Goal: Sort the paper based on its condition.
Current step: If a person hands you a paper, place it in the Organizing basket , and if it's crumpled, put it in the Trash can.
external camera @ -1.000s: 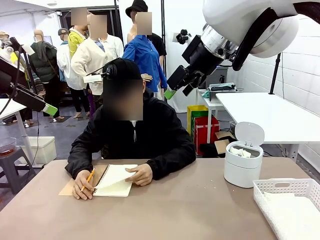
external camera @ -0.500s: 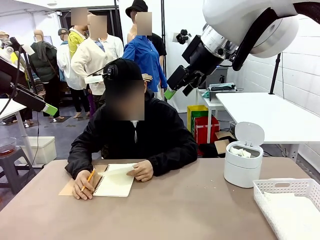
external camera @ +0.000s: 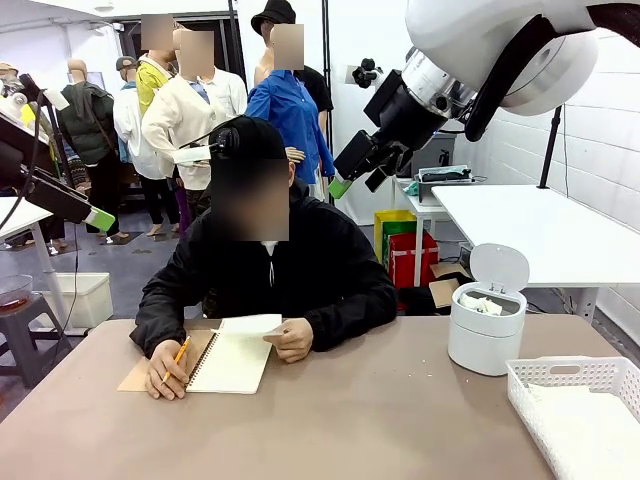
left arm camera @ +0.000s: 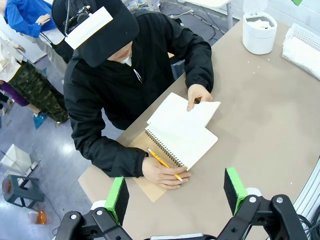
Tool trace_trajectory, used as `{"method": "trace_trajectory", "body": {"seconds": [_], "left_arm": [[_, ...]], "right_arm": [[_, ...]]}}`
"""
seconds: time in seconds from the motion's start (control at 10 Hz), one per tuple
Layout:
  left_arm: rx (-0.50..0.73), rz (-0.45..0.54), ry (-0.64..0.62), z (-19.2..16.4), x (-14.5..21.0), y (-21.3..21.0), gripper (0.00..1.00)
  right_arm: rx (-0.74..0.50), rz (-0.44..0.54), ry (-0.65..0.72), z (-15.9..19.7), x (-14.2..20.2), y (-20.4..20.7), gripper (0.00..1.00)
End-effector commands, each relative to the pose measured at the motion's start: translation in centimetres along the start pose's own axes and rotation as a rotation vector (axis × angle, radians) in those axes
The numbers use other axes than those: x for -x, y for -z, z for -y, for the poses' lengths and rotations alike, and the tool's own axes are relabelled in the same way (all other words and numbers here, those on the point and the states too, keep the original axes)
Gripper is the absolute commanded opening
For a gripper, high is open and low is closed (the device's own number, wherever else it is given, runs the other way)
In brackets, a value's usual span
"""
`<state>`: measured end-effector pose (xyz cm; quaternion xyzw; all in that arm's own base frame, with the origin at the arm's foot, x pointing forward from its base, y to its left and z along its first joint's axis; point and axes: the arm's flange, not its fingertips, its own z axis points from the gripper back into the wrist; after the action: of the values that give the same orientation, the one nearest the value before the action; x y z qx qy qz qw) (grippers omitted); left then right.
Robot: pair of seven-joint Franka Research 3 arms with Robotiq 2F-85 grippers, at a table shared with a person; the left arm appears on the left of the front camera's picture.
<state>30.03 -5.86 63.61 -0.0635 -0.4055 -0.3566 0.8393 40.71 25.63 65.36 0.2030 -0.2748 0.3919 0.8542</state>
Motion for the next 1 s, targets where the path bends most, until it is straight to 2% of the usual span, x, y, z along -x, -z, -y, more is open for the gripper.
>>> {"method": "trace_trajectory", "body": {"seconds": [0.0,0.9], "left_arm": [[-0.006,-0.004,-0.001,-0.01,0.03,0.00,1.00],[-0.006,-0.004,-0.001,-0.01,0.03,0.00,1.00]], "right_arm": [[0.001,0.001,0.008,0.06,0.02,-0.06,1.00],[0.001,0.001,0.008,0.06,0.02,-0.06,1.00]]}}
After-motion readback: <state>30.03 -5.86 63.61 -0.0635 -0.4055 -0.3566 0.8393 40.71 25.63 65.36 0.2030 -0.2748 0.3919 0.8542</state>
